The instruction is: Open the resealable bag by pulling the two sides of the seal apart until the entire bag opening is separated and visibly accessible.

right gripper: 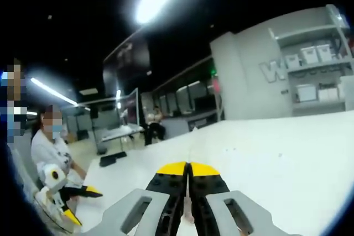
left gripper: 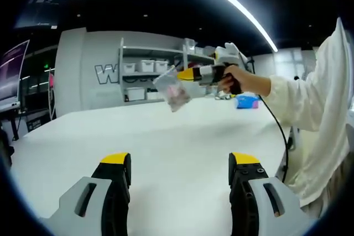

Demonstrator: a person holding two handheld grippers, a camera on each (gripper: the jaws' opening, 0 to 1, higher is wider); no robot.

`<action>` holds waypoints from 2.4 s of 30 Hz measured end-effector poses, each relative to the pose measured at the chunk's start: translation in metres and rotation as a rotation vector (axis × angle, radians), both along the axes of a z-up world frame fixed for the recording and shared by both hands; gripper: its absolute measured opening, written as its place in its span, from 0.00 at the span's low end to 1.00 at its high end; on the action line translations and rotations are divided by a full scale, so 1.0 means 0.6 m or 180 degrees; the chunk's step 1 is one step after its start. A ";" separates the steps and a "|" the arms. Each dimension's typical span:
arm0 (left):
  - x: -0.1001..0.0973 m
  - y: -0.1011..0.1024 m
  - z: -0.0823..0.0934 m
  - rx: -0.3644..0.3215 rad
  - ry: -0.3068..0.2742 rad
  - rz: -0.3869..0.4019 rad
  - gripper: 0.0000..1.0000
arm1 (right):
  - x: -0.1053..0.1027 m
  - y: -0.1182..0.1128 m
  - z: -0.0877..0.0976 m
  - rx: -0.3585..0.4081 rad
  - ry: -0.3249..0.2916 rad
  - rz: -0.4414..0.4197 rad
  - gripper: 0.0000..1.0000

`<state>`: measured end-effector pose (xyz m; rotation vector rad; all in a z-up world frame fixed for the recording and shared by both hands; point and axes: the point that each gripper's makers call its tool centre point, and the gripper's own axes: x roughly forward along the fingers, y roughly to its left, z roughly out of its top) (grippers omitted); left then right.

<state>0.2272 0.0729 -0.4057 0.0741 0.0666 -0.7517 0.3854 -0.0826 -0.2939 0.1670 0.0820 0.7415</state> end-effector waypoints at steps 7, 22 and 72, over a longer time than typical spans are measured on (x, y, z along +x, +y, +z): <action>0.001 -0.001 0.001 0.0001 0.0001 -0.0004 0.71 | -0.013 0.003 -0.001 0.0008 0.0000 0.0050 0.00; 0.001 -0.004 -0.001 0.0002 0.0003 -0.0011 0.71 | -0.043 0.009 -0.014 -0.0046 0.0032 0.0171 0.00; -0.003 -0.012 -0.001 0.0067 0.0000 -0.0036 0.71 | -0.204 0.010 -0.091 -0.0392 0.0076 0.0693 0.00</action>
